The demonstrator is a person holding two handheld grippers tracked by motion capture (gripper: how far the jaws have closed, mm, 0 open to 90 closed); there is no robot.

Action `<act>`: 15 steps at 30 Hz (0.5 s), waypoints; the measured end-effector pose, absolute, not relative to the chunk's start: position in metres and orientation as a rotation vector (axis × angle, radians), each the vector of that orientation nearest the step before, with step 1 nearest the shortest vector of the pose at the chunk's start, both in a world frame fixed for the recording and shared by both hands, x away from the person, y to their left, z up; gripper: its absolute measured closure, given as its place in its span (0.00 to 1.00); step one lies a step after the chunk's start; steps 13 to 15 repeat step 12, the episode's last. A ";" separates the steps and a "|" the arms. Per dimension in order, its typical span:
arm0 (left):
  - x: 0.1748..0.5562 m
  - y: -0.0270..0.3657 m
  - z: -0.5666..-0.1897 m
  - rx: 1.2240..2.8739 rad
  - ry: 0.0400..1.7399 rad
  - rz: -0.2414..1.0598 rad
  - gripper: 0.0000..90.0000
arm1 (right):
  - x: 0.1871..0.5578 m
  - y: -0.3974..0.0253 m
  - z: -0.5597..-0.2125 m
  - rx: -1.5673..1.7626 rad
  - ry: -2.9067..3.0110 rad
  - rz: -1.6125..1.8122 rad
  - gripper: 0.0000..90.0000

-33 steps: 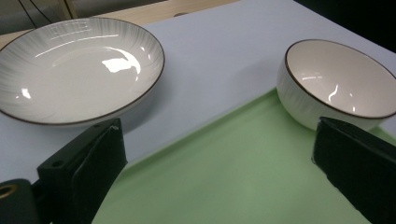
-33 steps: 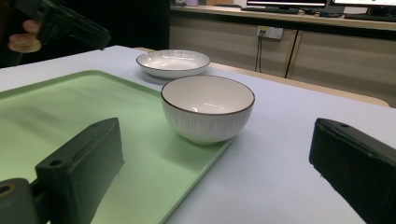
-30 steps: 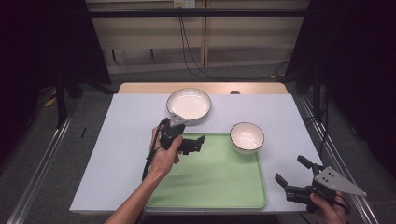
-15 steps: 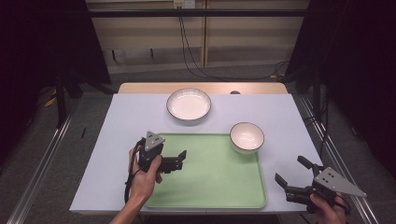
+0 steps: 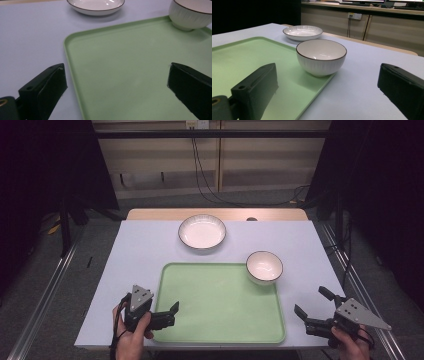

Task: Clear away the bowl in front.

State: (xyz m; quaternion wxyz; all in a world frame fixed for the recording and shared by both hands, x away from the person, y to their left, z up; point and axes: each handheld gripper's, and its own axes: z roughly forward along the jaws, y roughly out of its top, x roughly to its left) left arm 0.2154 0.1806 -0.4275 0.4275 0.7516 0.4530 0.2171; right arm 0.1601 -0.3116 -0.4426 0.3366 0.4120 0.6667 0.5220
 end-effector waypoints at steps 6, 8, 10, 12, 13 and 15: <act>0.205 0.197 -0.433 1.828 1.128 0.521 0.03 | 0.159 -0.313 -0.442 1.082 1.736 1.360 0.03; 0.205 0.199 -0.433 1.824 1.123 0.538 0.02 | 0.159 -0.312 -0.442 1.085 1.735 1.363 0.03; 0.205 0.200 -0.433 1.827 1.131 0.541 0.02 | 0.159 -0.311 -0.442 1.077 1.738 1.364 0.03; 0.204 0.200 -0.432 1.839 1.119 0.565 0.02 | 0.159 -0.311 -0.442 1.076 1.739 1.365 0.03; 0.204 0.200 -0.432 1.839 1.119 0.565 0.02 | 0.159 -0.311 -0.442 1.076 1.739 1.365 0.03; 0.204 0.200 -0.432 1.839 1.119 0.565 0.02 | 0.159 -0.311 -0.442 1.076 1.739 1.365 0.03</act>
